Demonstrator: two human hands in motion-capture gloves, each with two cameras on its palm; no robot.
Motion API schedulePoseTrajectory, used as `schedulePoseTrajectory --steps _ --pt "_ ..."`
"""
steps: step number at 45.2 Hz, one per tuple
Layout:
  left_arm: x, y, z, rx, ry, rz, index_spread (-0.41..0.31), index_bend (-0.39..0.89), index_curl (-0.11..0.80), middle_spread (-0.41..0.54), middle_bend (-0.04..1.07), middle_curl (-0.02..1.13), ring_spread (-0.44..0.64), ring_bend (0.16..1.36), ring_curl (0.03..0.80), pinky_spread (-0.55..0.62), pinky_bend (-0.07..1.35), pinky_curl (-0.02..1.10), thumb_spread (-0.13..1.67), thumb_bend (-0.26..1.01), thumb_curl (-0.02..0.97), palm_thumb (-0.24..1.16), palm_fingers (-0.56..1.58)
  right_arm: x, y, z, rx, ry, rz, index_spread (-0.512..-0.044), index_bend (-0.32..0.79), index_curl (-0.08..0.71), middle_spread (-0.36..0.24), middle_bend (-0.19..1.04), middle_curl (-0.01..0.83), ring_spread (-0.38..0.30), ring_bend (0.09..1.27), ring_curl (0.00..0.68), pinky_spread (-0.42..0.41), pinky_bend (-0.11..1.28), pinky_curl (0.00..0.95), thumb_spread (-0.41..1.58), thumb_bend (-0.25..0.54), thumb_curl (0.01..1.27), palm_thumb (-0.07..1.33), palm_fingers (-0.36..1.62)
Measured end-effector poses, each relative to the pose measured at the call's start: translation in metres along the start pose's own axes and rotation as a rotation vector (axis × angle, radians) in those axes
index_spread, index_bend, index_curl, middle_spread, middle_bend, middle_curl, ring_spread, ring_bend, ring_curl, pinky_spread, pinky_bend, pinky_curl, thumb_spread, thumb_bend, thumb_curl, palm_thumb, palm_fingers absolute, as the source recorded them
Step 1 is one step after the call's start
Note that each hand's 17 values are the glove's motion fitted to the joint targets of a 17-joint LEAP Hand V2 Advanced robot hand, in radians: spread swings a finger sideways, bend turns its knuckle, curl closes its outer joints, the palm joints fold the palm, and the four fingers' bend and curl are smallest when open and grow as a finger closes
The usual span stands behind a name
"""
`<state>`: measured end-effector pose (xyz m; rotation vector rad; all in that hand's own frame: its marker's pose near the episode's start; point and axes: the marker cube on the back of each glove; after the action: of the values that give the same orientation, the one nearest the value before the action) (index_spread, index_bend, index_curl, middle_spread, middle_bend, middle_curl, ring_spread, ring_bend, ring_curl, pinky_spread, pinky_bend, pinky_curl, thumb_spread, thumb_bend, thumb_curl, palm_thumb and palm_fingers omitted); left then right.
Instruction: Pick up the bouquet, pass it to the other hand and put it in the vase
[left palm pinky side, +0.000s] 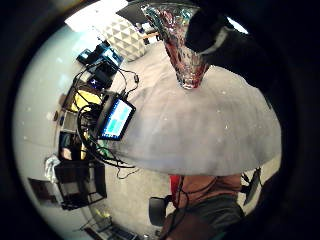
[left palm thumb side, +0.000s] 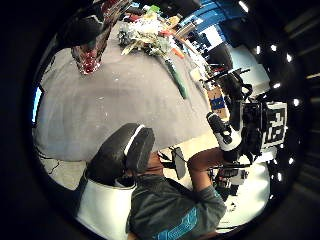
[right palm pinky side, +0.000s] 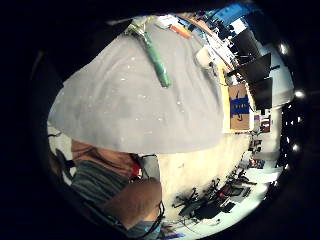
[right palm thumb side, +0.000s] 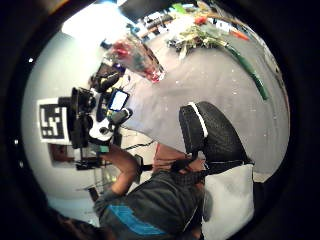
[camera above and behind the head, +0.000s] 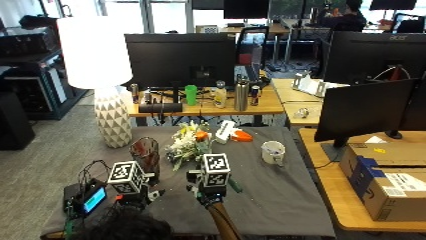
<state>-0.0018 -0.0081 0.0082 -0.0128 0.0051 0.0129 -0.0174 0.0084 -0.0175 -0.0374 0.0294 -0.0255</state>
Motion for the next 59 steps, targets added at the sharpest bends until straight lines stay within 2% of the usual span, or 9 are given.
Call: schedulePoseTrajectory --steps 11,19,26,38,46,54,56,59 --pt "0.002 0.001 -0.001 0.004 0.000 0.010 -0.174 0.17 0.336 -0.074 0.18 0.31 0.15 0.42 0.258 0.38 0.18 0.27 0.93 -0.03 0.235 0.22 0.62 0.001 0.006 0.002 -0.026 0.003 -0.003 -0.352 0.13 0.188 0.108 0.23 0.277 0.236 0.31 0.206 0.328 0.60 0.320 1.25 0.173 0.25 0.54 0.19" --pt "0.002 -0.001 -0.003 0.022 0.006 0.019 -0.175 0.17 0.352 -0.074 0.18 0.33 0.15 0.42 0.269 0.38 0.18 0.28 0.94 -0.03 0.251 0.22 0.61 0.019 -0.008 0.019 -0.014 -0.007 -0.019 -0.352 0.12 0.195 0.108 0.23 0.299 0.239 0.32 0.222 0.329 0.61 0.335 1.26 0.136 0.26 0.55 0.17" --pt "0.005 0.002 -0.004 0.026 0.017 0.023 -0.169 0.17 0.360 -0.074 0.17 0.33 0.15 0.42 0.278 0.38 0.19 0.29 0.94 -0.03 0.261 0.22 0.60 0.041 -0.005 0.015 0.006 -0.004 0.013 -0.349 0.06 0.170 0.109 0.25 0.320 0.241 0.35 0.241 0.331 0.66 0.354 1.25 0.098 0.27 0.56 0.11" --pt "0.003 -0.001 -0.001 0.078 0.041 0.026 -0.165 0.17 0.368 -0.058 0.15 0.33 0.15 0.44 0.292 0.38 0.20 0.31 0.94 -0.03 0.272 0.22 0.58 0.108 -0.050 0.030 0.133 -0.045 0.065 -0.340 0.08 0.137 0.109 0.27 0.337 0.245 0.38 0.259 0.327 0.73 0.377 1.19 0.038 0.29 0.60 0.02" --pt "0.001 -0.005 0.005 0.102 0.058 0.030 -0.160 0.17 0.372 -0.048 0.15 0.32 0.15 0.45 0.301 0.38 0.21 0.33 0.94 -0.03 0.275 0.21 0.56 0.146 -0.093 0.055 0.183 -0.037 0.097 -0.337 0.10 0.139 0.104 0.25 0.335 0.245 0.38 0.262 0.327 0.76 0.381 1.18 0.000 0.30 0.62 -0.02" --pt "0.000 -0.007 0.010 0.092 0.054 0.027 -0.155 0.16 0.372 -0.035 0.15 0.31 0.15 0.46 0.309 0.39 0.23 0.34 0.93 -0.03 0.277 0.20 0.54 0.173 -0.128 0.091 0.141 -0.054 0.129 -0.336 0.11 0.149 0.099 0.22 0.330 0.248 0.37 0.261 0.326 0.77 0.379 1.16 -0.018 0.31 0.63 -0.04" --pt "0.000 -0.007 0.011 0.088 0.056 0.027 -0.154 0.16 0.373 -0.034 0.15 0.31 0.15 0.47 0.310 0.39 0.23 0.34 0.93 -0.03 0.278 0.20 0.54 0.167 -0.119 0.082 0.122 -0.067 0.138 -0.336 0.11 0.149 0.099 0.22 0.331 0.248 0.37 0.262 0.326 0.77 0.378 1.16 -0.017 0.31 0.63 -0.03" --pt "0.000 -0.006 0.012 0.075 0.066 0.024 -0.154 0.17 0.375 -0.032 0.15 0.31 0.15 0.47 0.310 0.39 0.23 0.35 0.93 -0.03 0.279 0.20 0.53 0.161 -0.097 0.072 0.017 -0.036 0.201 -0.336 0.11 0.153 0.101 0.20 0.329 0.249 0.37 0.261 0.325 0.77 0.378 1.15 -0.021 0.31 0.62 -0.04"
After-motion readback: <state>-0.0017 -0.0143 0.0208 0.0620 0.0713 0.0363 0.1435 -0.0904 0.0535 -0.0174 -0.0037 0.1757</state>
